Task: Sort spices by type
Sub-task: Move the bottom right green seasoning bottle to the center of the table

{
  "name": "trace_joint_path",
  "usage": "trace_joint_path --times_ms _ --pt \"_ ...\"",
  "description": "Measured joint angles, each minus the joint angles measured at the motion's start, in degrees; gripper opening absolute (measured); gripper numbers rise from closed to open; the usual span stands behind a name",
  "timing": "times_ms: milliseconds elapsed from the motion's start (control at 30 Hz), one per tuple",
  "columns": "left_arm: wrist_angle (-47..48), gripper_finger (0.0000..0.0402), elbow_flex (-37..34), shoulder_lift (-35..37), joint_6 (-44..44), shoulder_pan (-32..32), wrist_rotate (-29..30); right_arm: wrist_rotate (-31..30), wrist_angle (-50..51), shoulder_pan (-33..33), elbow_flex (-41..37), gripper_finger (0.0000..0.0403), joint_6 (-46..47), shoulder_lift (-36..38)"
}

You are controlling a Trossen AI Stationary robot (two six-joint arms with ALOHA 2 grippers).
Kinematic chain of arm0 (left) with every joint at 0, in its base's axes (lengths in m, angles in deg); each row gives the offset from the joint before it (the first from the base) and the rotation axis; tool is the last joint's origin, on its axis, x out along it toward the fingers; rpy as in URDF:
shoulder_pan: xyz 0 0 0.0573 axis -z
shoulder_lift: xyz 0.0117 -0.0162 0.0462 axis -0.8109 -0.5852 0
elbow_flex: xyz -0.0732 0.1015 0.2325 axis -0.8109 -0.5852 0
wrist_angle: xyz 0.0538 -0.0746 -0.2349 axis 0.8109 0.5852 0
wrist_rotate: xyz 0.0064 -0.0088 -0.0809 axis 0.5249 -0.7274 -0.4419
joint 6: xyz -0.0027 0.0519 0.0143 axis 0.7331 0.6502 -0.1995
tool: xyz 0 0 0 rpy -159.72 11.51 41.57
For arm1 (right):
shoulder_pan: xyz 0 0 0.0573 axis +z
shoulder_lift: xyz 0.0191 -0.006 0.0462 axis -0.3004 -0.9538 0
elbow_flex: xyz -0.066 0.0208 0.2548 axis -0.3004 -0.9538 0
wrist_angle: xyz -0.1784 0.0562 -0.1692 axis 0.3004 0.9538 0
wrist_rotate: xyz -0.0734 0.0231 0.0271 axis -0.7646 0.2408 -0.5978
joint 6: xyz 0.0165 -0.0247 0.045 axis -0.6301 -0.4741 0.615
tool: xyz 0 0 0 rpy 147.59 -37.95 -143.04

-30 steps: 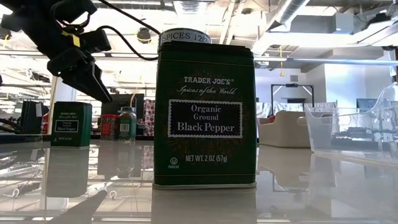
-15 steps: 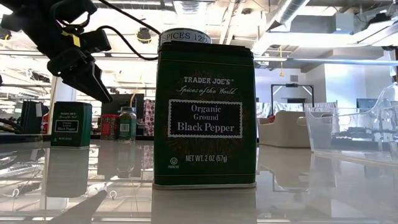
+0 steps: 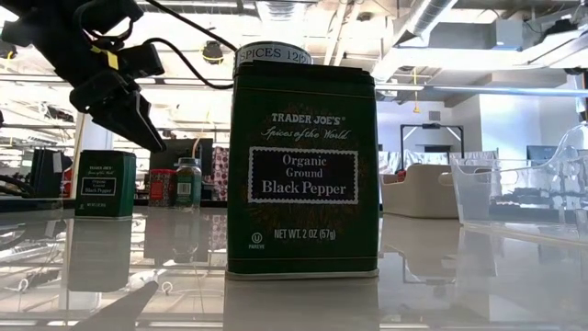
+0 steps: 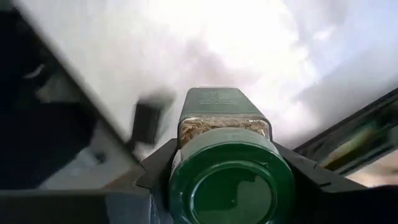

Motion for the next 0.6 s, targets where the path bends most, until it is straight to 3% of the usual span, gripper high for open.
trace_joint_path --times_ms 267,433,600 --pt "0.00 0.0295 0.01 0.00 -0.15 0.00 0.00 -1.85 -2.52 -22.80 -0.16 0.0221 -35.49 0.24" --pt "0.02 0.0295 0.02 0.00 -1.12 0.02 0.00 -2.15 -11.52 -36.50 -0.13 0.0221 -56.54 -1.25" --pt "0.12 0.0295 0.02 0.01 -0.86 0.00 0.01 -2.06 -19.67 -47.10 0.52 0.0221 -71.82 -3.45"
